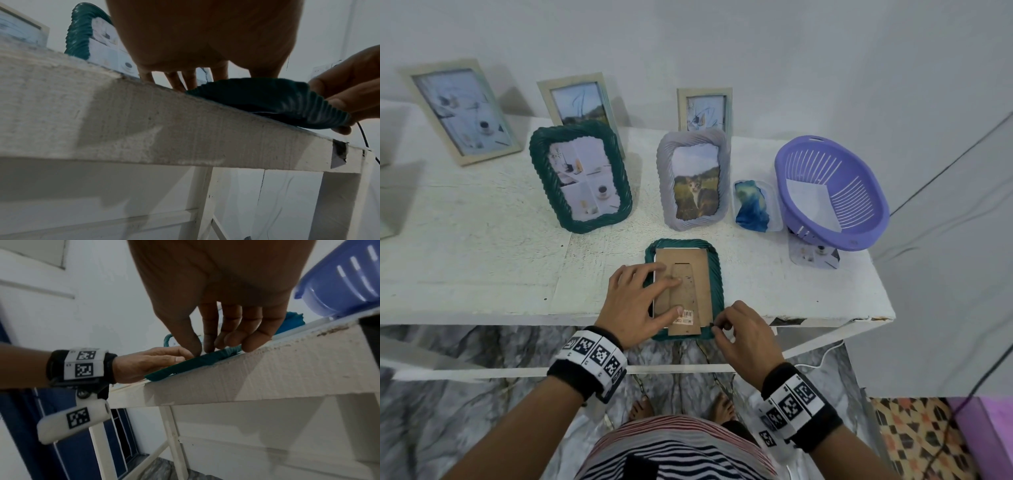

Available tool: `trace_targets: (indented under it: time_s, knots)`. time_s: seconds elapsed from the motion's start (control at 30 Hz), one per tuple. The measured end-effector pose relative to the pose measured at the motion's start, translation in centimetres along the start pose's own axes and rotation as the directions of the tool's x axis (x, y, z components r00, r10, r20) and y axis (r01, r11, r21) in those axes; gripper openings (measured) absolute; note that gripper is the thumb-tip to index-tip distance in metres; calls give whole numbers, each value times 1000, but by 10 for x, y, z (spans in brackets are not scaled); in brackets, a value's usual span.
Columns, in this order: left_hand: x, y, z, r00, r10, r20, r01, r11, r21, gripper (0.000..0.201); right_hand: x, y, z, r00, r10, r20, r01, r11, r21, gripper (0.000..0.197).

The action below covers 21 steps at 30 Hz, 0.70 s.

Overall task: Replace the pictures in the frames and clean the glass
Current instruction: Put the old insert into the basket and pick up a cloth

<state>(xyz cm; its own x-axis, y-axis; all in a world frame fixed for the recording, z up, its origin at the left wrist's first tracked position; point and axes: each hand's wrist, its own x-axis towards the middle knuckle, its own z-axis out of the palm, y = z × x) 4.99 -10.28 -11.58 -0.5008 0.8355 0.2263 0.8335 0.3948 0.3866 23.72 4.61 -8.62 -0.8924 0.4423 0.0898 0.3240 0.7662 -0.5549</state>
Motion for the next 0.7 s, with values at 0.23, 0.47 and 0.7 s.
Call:
trace_targets:
  time_s: [0.23,0.47,0.7]
  knots:
    - [0,-5,-4,1000,22,21,-20,995,-94,40,15,-23,-2,978,-203,53,209,963,-171,41]
    - [-21,-9,-21,1000,22,-17,-25,978,-206,32,23,-25,9,959,-186,212,240,934,-265,51]
    - [-58,-3,-29,1000,-19,18,23,968,-249,30,23,-20,12,961,-222,163,258,932,-255,50]
